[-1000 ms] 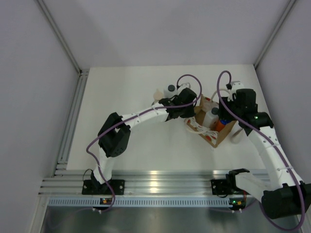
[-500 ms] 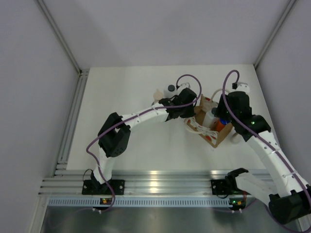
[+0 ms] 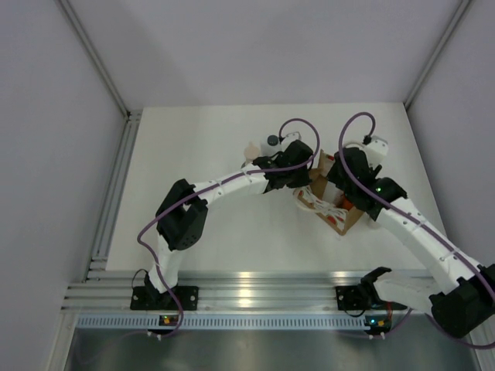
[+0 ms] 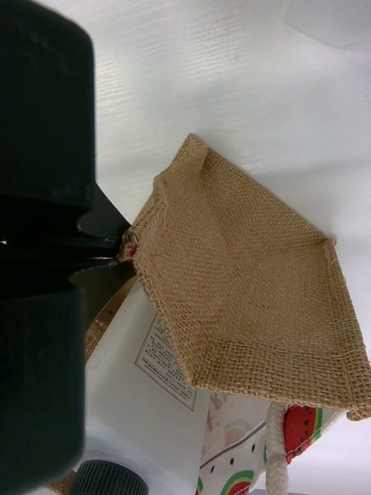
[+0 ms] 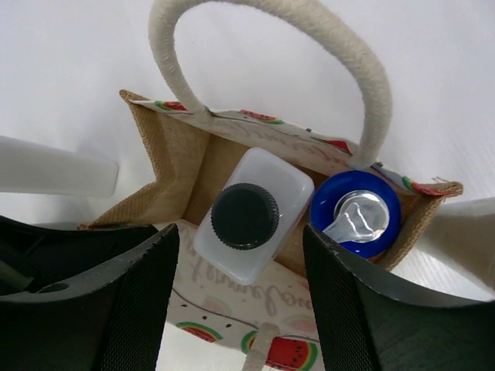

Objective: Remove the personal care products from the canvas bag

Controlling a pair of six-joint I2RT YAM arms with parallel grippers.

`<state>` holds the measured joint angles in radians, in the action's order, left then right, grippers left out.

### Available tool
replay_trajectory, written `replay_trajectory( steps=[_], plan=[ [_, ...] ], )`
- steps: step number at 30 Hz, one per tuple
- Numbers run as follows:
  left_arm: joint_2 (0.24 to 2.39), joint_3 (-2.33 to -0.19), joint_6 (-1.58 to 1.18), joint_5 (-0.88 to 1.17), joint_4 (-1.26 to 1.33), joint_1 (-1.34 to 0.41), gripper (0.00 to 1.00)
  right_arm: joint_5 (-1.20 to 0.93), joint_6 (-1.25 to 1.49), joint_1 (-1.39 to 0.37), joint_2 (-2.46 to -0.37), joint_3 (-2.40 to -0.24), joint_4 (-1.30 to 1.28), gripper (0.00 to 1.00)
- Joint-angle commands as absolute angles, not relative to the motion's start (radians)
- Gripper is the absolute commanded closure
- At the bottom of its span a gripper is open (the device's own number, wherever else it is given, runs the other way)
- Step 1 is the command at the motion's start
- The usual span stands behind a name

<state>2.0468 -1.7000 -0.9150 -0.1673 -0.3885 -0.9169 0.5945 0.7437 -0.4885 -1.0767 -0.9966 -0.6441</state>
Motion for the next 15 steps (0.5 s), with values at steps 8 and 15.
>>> replay_trajectory(
  steps=[8,15],
  plan=[
    [2.074,-1.72,-0.937,-0.144,-0.362,-0.917,1.0,0.79,0.977,-0.586,-1.16,-1.019,-0.637,0.39],
    [2.066,-1.707,-0.934,-0.137,-0.361,-0.917,1.0,0.825,0.985,-0.584,-1.227,-1.009,-0.637,0.39]
  ],
)
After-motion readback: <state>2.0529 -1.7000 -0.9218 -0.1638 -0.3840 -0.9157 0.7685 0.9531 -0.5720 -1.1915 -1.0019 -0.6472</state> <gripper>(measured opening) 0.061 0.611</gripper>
